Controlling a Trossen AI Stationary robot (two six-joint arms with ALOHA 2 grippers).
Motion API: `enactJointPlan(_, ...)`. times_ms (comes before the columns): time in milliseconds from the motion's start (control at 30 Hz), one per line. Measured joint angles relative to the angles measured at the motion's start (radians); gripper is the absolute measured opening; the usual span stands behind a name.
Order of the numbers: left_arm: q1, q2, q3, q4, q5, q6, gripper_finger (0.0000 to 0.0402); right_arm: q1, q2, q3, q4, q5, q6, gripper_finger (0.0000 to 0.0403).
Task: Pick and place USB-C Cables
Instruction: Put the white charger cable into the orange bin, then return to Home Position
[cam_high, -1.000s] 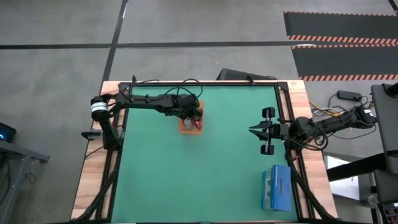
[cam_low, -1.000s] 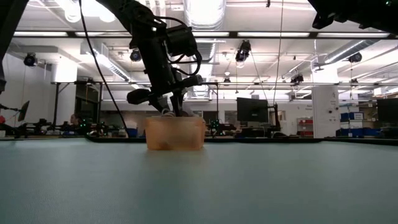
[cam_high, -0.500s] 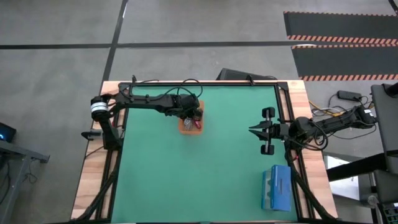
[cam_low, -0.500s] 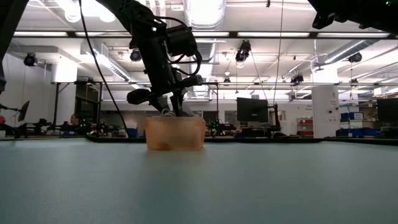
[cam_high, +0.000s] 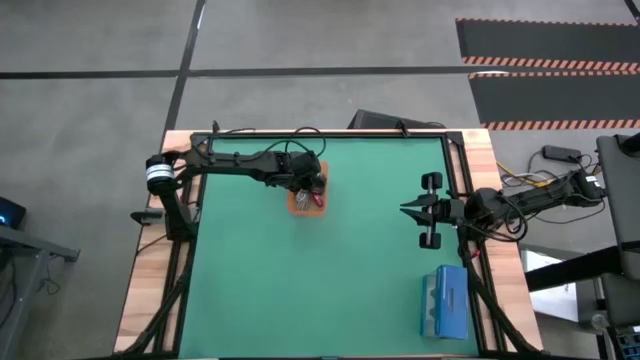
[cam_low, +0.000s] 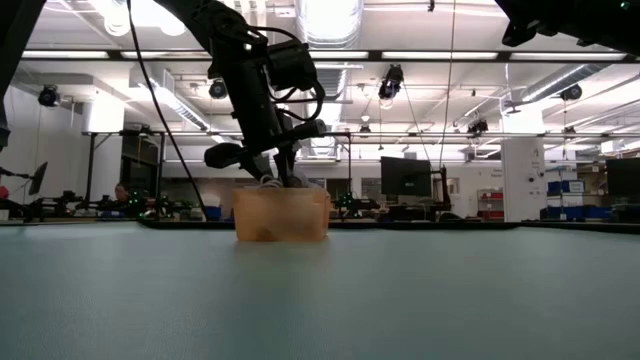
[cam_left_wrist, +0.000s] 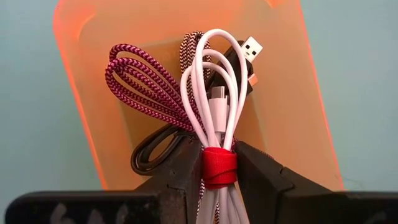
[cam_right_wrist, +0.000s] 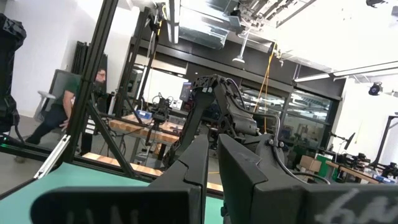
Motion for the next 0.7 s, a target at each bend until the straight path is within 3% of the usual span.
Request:
enactJointPlan(300,0.000,0.000,0.000,0.001,0.005,0.000,0.0099,0.000,0.000,0.000,0.000,0.000,0.000,0.0028)
enactJointPlan(700,0.000,0.000,0.000,0.001,0.008,0.000,0.0227,0.000,0.000,0.000,0.000,0.000,0.000,0.0028)
